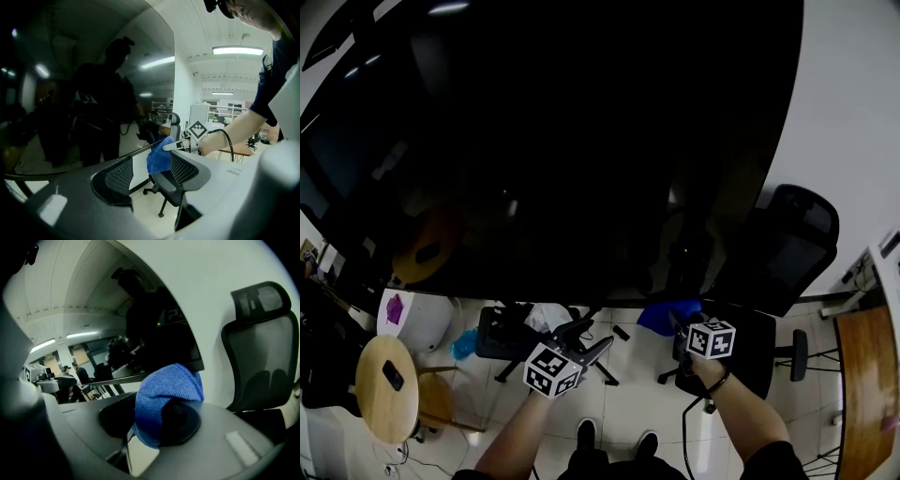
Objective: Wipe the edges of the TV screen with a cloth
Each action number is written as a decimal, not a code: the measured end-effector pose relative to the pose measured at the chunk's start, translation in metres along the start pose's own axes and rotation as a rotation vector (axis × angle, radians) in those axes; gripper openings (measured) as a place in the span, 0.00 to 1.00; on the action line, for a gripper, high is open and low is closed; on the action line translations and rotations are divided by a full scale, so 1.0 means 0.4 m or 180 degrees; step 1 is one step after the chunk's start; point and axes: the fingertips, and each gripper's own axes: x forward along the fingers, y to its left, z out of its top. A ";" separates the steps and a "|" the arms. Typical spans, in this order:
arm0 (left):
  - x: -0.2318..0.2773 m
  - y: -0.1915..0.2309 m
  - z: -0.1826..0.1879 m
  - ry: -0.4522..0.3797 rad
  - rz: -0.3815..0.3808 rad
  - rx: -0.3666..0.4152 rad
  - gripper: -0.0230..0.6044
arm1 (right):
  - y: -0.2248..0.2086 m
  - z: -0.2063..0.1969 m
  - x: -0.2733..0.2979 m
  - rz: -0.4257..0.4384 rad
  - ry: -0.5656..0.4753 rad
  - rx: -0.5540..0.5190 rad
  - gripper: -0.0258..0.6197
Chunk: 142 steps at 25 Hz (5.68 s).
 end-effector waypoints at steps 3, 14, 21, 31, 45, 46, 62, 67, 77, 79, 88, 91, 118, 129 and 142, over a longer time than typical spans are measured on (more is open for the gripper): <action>-0.038 0.050 -0.009 0.0007 -0.0086 0.0014 0.42 | 0.029 -0.001 0.031 -0.0123 -0.0020 0.0030 0.23; -0.209 0.227 -0.085 -0.0015 -0.0362 0.0080 0.42 | 0.232 -0.032 0.157 -0.0346 -0.0121 0.0015 0.23; -0.306 0.309 -0.133 -0.0132 -0.0287 -0.0013 0.42 | 0.362 -0.065 0.248 -0.0318 -0.0033 -0.0131 0.23; -0.467 0.395 -0.198 -0.0063 -0.0026 0.0014 0.42 | 0.537 -0.098 0.368 -0.0163 0.0015 -0.0276 0.23; -0.757 0.639 -0.295 -0.0082 0.0015 -0.0046 0.42 | 0.802 -0.145 0.550 -0.0239 -0.0112 -0.0209 0.23; -0.777 0.668 -0.301 -0.0085 0.0005 -0.0058 0.42 | 0.831 -0.151 0.566 -0.0231 -0.0119 -0.0229 0.23; -1.054 0.990 -0.389 -0.0133 0.0040 -0.0327 0.42 | 1.150 -0.223 0.759 -0.0386 -0.0123 -0.0372 0.23; -1.112 1.050 -0.403 -0.0154 0.0086 -0.0360 0.42 | 1.244 -0.242 0.832 -0.0264 -0.0093 -0.0338 0.23; -1.261 1.193 -0.442 -0.0215 0.0317 -0.0443 0.42 | 1.457 -0.284 0.986 0.0052 -0.0030 -0.0328 0.23; -1.289 1.223 -0.455 -0.0226 0.0385 -0.0473 0.42 | 1.494 -0.297 1.022 0.0130 0.0008 -0.0324 0.23; -1.472 1.371 -0.517 -0.0318 0.0870 -0.0668 0.42 | 1.709 -0.339 1.168 0.0541 0.0141 -0.0320 0.23; -1.527 1.402 -0.542 -0.0307 0.0994 -0.0727 0.42 | 1.778 -0.356 1.212 0.0674 0.0220 -0.0330 0.23; -1.747 1.573 -0.609 0.0069 0.1343 -0.0172 0.47 | 2.339 -0.475 1.519 0.1656 0.0655 -0.0473 0.23; -1.713 1.613 -0.619 0.0595 0.1343 0.0481 0.54 | 2.486 -0.452 1.447 0.2223 0.0758 -0.0407 0.23; -1.725 1.671 -0.637 0.0352 0.1468 -0.0267 0.23 | 2.459 -0.394 1.372 0.2245 0.0692 -0.0362 0.43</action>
